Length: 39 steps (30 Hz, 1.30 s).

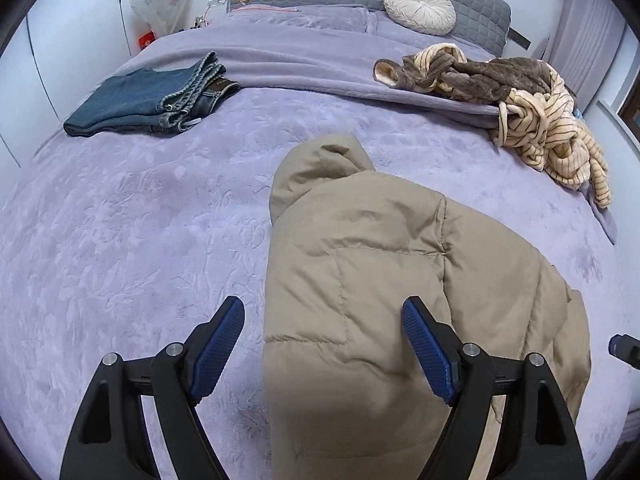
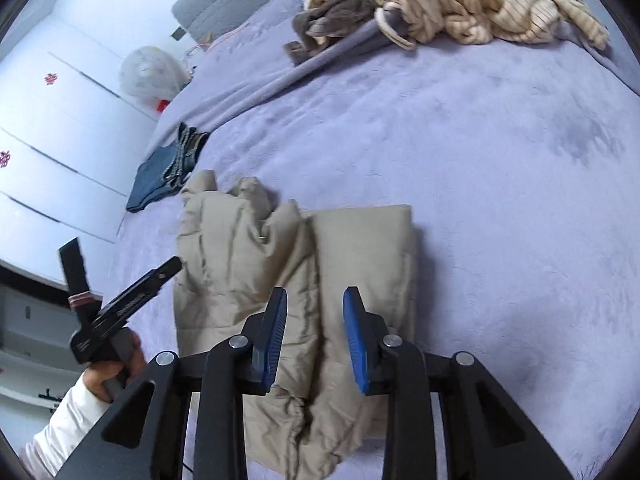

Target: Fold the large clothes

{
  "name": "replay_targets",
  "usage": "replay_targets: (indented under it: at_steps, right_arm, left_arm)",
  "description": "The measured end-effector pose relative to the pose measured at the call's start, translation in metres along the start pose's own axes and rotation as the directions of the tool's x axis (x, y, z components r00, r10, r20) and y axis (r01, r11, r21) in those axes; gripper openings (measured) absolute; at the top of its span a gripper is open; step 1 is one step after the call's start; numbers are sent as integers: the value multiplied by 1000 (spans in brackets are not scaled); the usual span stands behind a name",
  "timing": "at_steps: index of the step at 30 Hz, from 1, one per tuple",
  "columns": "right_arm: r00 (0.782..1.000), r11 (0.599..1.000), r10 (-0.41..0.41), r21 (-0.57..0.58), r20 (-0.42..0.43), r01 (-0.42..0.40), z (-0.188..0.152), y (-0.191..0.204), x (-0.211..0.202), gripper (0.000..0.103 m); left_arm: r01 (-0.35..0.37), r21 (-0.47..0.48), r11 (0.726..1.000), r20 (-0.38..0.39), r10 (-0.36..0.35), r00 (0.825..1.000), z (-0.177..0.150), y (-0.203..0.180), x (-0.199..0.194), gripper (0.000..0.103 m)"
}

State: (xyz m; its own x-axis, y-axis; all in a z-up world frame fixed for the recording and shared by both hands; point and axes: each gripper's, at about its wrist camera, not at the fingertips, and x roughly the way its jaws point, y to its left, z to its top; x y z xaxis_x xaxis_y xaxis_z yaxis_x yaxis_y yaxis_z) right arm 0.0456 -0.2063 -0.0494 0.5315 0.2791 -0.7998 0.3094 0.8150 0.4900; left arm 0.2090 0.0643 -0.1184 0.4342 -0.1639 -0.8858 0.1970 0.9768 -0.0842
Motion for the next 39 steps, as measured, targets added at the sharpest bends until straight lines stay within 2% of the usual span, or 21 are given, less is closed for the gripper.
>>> replay_targets:
  at_steps: [3,5,7,8,9,11,14,20,26,29,31,35,37,39]
  right_arm:
    - [1000,996,-10,-87,-7,9,11,62,57,32]
    - [1000,996,-15,-90,-9,14,18,73,82,32]
    - [997,994,-77,-80,-27,75,19,68,113,31]
    - [993,993,-107,-57,-54,104,19,70,133,31]
    - [987,991,-131,-27,-95,129,24,63,153,26]
    - [981,990,-126,40,-149,133,17,38,174,25]
    - [979,990,-124,44,-159,132,9,33,174,24]
    - [981,994,-110,-10,-158,109,3,58,146,29]
    - [985,996,-74,-70,-154,64,-38,85,105,29]
    - [980,989,-108,-121,-168,89,-66,93,96,29]
    - [967,984,-139,-136,-211,112,-86,90,102,29]
    - [945,984,-180,-58,-271,171,-103,69,119,29]
    - [947,986,-146,36,-287,163,-105,57,121,29]
    - [948,983,-135,78,-289,164,-106,54,119,29]
  left_arm:
    - [17,24,1000,-52,-16,999,-7,-15,19,83]
    - [-16,77,997,-32,18,999,-14,-31,22,83]
    - [-30,110,993,-24,32,999,-20,-42,24,83]
    - [-34,116,993,-23,37,999,-22,-45,25,83]
    - [-35,121,992,-25,38,999,-24,-47,25,83]
    - [-21,140,990,-36,26,999,-27,-51,28,83]
    - [-39,165,985,-39,46,998,-29,-56,26,85]
    - [-30,127,991,-88,41,995,-31,-43,8,85]
    - [-19,123,992,-108,32,994,-61,-19,-19,85]
    - [-13,119,993,-129,29,991,-77,-12,-28,85]
    - [-6,107,994,-143,21,989,-87,-9,-34,85]
    - [15,93,996,-176,2,984,-99,-6,-40,85]
    - [26,84,996,-198,-9,980,-103,-4,-41,85]
    - [32,81,996,-206,-14,978,-104,-2,-43,85]
